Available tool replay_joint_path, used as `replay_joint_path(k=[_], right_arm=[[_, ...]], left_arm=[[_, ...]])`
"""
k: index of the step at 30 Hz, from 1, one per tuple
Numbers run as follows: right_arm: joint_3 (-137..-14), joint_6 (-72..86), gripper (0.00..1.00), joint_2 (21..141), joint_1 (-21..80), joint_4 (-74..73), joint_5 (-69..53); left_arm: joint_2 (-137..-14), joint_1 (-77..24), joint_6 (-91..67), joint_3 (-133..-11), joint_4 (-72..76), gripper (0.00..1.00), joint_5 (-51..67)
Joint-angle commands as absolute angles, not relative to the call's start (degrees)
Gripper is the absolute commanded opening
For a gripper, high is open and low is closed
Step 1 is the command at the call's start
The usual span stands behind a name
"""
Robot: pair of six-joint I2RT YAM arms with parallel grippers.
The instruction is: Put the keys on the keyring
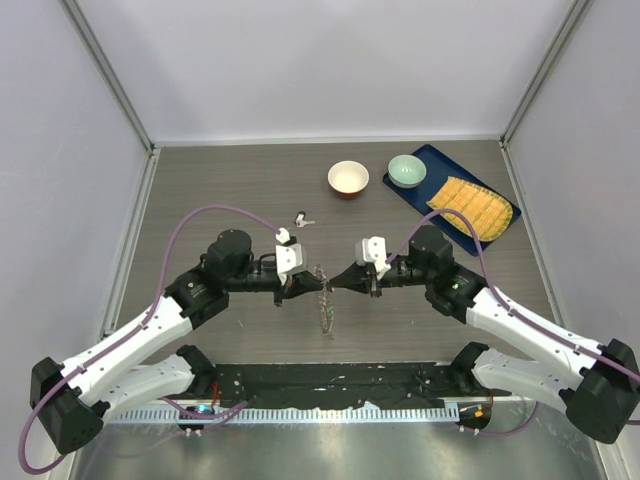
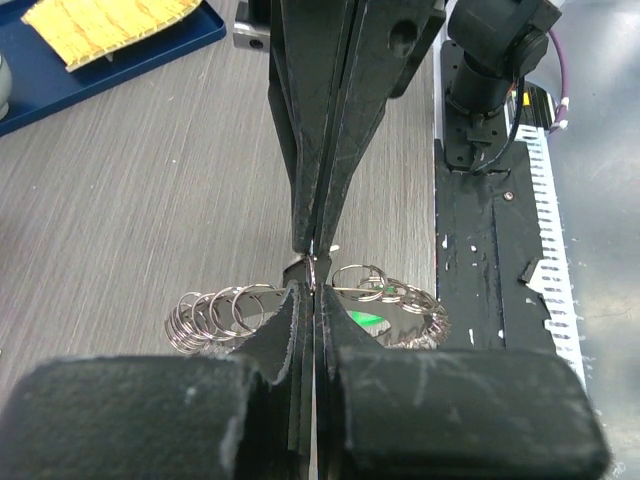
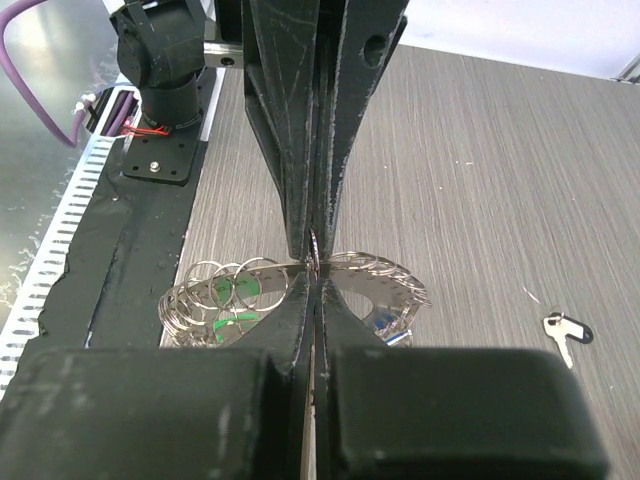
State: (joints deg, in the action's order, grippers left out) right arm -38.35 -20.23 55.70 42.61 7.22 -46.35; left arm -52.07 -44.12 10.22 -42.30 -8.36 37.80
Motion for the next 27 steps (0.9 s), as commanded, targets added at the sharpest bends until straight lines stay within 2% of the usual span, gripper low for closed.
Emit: replay_joint_path(k=[1,27], right_arm=[[-40.2,-20.4,0.01,56.6,44.5,10.5,-46.1],[-40.8,-15.6,0.03,56.5,44.7,14.3,-46.1]], left_arm=[[-51.2,-44.6,7.1,-43.2,3.6,0.00,40.7],[-52.8,-47.2,3.7,-39.8,3.2,0.00,34.0]])
